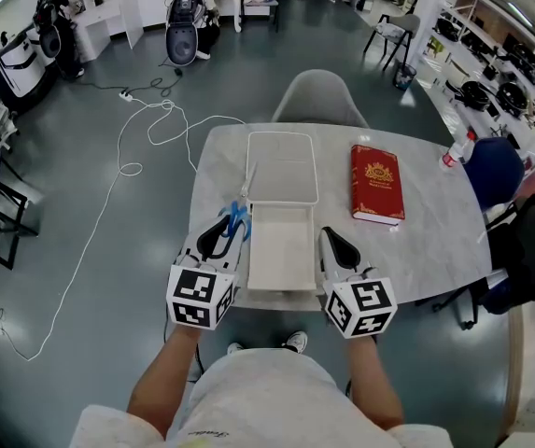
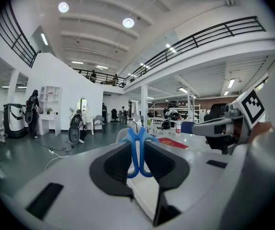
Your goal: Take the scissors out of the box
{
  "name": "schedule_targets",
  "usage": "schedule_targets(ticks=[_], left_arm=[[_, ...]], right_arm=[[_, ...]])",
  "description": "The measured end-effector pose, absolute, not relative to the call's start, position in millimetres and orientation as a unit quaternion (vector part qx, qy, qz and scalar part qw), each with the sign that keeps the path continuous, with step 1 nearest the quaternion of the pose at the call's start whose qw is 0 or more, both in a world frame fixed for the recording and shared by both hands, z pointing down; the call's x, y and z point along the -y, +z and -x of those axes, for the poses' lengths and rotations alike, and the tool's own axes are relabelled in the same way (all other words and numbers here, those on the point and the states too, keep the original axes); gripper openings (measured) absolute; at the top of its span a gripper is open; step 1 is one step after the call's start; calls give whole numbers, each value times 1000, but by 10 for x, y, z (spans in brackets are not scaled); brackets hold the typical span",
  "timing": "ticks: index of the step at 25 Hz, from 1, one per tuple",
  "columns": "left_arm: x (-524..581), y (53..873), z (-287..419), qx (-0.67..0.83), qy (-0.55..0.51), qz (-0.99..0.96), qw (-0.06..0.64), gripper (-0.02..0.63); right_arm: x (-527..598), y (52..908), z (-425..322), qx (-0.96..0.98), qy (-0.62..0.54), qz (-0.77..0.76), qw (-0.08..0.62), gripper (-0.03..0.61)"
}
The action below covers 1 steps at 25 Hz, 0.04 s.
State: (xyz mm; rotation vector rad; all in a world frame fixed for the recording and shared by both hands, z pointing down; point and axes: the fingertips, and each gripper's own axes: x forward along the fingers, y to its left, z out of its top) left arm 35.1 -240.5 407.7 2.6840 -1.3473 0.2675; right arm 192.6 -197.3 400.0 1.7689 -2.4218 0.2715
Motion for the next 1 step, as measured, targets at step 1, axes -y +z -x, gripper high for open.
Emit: schedule_targets(ticks=[1], left_arm=[[2406,4080,-353,446,89,-888,63,83]], right_arm=[[1973,4003,-1925,803,90,-586,66,5]])
